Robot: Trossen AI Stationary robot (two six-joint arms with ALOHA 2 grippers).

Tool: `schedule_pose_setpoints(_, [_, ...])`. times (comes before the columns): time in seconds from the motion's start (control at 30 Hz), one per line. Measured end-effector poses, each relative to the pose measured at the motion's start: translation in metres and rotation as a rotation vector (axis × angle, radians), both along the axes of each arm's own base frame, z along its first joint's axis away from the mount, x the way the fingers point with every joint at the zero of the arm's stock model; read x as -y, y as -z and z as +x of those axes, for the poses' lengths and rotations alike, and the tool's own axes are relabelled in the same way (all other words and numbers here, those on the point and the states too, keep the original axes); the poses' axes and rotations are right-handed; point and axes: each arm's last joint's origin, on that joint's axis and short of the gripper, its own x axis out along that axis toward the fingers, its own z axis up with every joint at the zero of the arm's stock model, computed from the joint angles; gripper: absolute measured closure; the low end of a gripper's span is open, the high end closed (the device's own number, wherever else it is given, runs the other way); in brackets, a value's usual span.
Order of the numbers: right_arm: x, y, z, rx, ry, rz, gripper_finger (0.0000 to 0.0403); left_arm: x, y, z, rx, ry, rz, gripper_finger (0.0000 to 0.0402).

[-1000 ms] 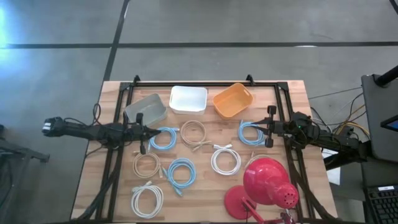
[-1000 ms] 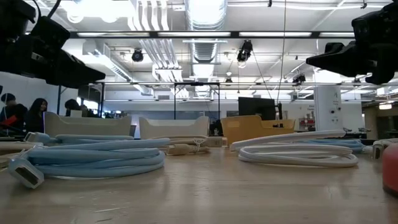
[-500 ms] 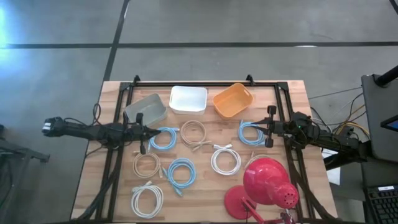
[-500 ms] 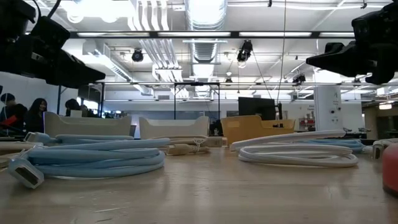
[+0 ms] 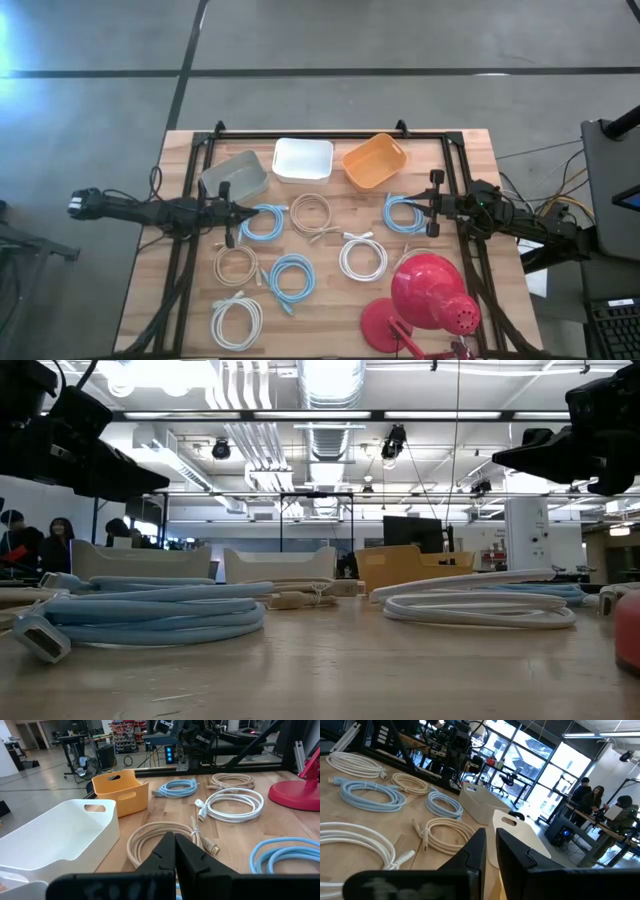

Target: Pick & Place USB Port

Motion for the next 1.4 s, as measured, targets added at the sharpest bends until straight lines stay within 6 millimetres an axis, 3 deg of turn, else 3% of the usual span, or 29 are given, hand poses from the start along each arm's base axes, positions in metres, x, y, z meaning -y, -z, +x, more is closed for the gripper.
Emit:
schedule_pose_setpoints(0.8, [0.001,0.0,0.0,0.005,0.043,0.001,0.0365,0.0,-0.006,0.001,0.066,-0.011,-0.031,0.0401])
schedule_pose_setpoints(0.87, [0.001,0.0,0.0,0.016,0.033,0.109,0.0365,0.0,-0.011,0.001,0.12,-0.012,-0.049,0.0401])
schedule_pose_setpoints(1.03, [0.001,-0.003,0.0,0.084,0.008,0.619,0.0364,0.0,-0.018,0.002,0.189,-0.007,-0.043,0.0401])
schedule_pose_setpoints(1.13, [0.0,-0.003,0.0,0.109,0.0,0.834,0.0364,0.0,-0.018,0.002,0.192,-0.008,-0.044,0.0401])
schedule_pose_setpoints(1.23, [0.002,-0.004,0.0,0.144,0.039,0.88,0.0364,0.0,-0.018,0.002,0.195,-0.008,-0.049,0.0401])
schedule_pose_setpoints(1.4, [0.008,-0.009,-0.002,0.265,0.224,0.78,0.0364,0.0,-0.022,0.002,0.232,-0.019,-0.028,0.0401])
